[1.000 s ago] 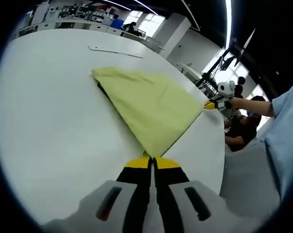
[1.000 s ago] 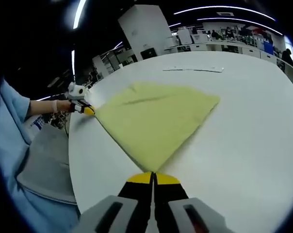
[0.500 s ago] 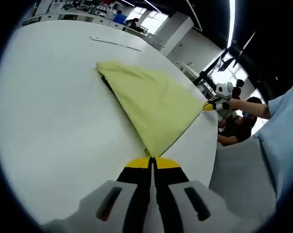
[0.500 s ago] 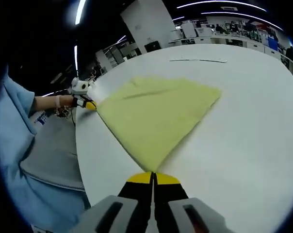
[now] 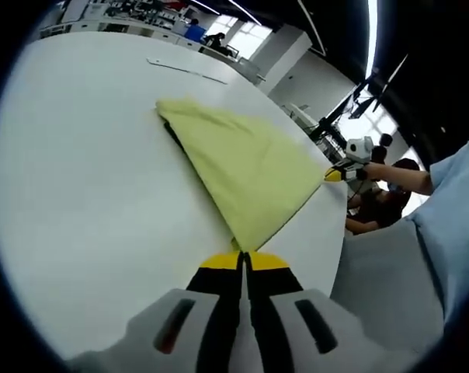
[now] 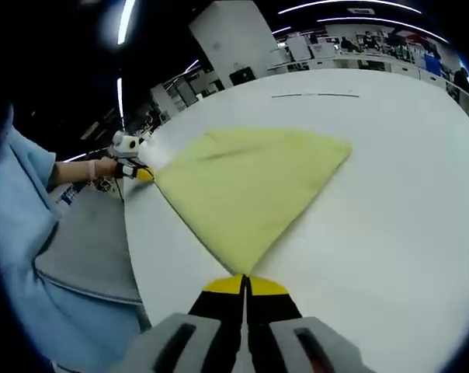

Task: Fold the garment on the visible template until the final outline fits inside the template.

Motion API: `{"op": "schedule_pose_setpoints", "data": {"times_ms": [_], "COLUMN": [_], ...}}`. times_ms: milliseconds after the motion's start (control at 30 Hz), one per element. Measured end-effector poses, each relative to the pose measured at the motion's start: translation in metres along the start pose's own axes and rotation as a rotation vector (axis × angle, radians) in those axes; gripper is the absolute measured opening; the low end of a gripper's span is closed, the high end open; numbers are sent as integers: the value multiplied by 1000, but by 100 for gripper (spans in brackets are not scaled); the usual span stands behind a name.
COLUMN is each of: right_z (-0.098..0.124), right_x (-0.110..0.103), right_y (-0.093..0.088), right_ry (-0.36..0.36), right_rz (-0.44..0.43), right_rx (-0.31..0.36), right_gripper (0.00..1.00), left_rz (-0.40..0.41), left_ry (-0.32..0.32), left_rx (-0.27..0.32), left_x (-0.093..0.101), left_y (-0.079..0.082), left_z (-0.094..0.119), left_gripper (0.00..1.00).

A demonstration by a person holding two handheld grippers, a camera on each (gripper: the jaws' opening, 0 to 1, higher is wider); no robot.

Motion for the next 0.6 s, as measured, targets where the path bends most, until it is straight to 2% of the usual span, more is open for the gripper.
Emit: {"op": "schedule_pose_setpoints", "data": {"times_ms": [67, 133, 233, 333, 367, 467, 533, 600], "right_z": [3, 7, 12, 16, 17, 17, 17, 18], "right_x": [2, 4, 5, 7, 6, 8, 11, 14], "right_y": [3, 7, 14, 20, 20, 20, 19, 22], "right_ry": [-21, -38, -56, -87, -95, -115, -134, -159], "right_rz": [-6, -1, -2, 23, 26, 41, 49, 56], "right_rx": [26, 56, 101, 141, 145, 148, 144, 164], "right_gripper": [0, 10, 29, 51, 56, 70, 77, 90], "left_rz": [-6, -10, -32, -68, -101, -143, -161, -171], "left_ry": [5, 10, 36, 67, 85, 123, 135, 150], "left_rx": [0, 9, 67, 108, 116, 105, 96, 102], "left_x": [0, -1, -1, 0, -3, -6, -5, -5], "left_y": [0, 1, 13, 23, 25, 25, 25, 26], "left_z": [3, 7, 15, 19, 19, 17, 14, 12], "left_gripper": [0, 4, 18, 37, 47, 70, 82, 90]}}
Point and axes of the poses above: the point that each gripper's makers call its tool centre point, and the gripper's own axes: z roughly backward along the fingers, x roughly to its right, y roughly out of its top, the point moved 2 cm from there along z, roughly backward along the fingers, and after that the axes turned 5 degrees about -z, right-handed, at the moved point
